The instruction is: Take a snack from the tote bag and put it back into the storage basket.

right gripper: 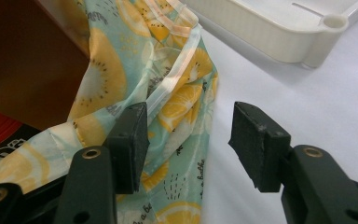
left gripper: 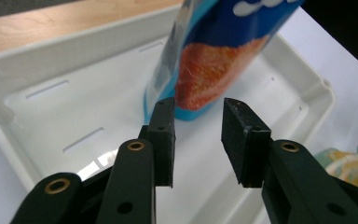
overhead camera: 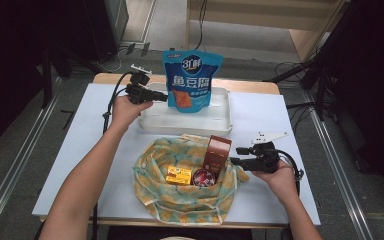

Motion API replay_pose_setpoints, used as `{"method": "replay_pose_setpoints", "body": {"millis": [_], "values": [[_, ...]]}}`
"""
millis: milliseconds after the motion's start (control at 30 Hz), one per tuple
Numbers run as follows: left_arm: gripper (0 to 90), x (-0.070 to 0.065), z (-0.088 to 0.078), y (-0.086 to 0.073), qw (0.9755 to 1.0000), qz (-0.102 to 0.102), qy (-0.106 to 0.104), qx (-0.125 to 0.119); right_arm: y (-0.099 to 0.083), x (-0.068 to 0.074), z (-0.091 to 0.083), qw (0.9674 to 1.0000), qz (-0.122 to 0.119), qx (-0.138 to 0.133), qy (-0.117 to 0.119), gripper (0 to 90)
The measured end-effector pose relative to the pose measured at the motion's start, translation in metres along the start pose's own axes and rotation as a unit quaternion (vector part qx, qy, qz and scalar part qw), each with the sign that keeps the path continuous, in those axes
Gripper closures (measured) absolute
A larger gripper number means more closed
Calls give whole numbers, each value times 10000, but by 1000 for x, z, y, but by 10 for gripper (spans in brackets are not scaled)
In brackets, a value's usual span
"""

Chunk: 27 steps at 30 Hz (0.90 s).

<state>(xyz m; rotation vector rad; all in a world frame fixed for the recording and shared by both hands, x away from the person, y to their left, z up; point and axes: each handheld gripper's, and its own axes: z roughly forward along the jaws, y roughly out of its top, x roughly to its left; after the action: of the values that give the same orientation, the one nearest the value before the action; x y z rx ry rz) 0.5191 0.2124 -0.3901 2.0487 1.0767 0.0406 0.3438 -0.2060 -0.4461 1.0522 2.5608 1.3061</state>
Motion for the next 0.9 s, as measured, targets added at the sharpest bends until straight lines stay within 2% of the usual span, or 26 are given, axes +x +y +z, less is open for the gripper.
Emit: {"method": "replay_pose_setpoints", "body": {"millis": [100, 133, 200, 300, 333, 367, 467, 633, 733, 900], "values": [[622, -2, -6, -4, 10000, 8, -50, -14, 0, 0, -1, 10000, 13, -14, 3, 478], [620, -4, -8, -5, 9999, 1, -84, -66, 0, 0, -1, 10000, 28, -8, 15, 477], [605, -6, -9, -7, 9998, -8, -195, -16, 0, 0, -1, 10000, 32, -4, 18, 478], [584, -13, -11, -10, 9994, 142, -255, 201, 0, 0, -2, 10000, 13, -6, 13, 478], [580, -16, -13, -11, 9994, 195, -240, 177, 0, 0, -2, 10000, 21, -16, 21, 478], [573, -21, -17, -13, 9989, 286, -362, 104, 0, 1, -2, 10000, 31, -14, 29, 478], [555, -28, -22, -15, 9985, 344, -427, 65, 2, 1, -4, 9998, 157, -14, 84, 485], [521, -33, -27, -19, 9978, 342, -551, 139, 3, 3, -6, 9999, 116, -43, 113, 497], [520, -34, -29, -23, 9976, 362, -578, 139, 3, 4, -7, 9999, 88, -46, 116, 495], [516, -36, -32, -33, 9978, 356, -510, 218, 3, 7, -11, 9999, 34, -62, 116, 486]]}}
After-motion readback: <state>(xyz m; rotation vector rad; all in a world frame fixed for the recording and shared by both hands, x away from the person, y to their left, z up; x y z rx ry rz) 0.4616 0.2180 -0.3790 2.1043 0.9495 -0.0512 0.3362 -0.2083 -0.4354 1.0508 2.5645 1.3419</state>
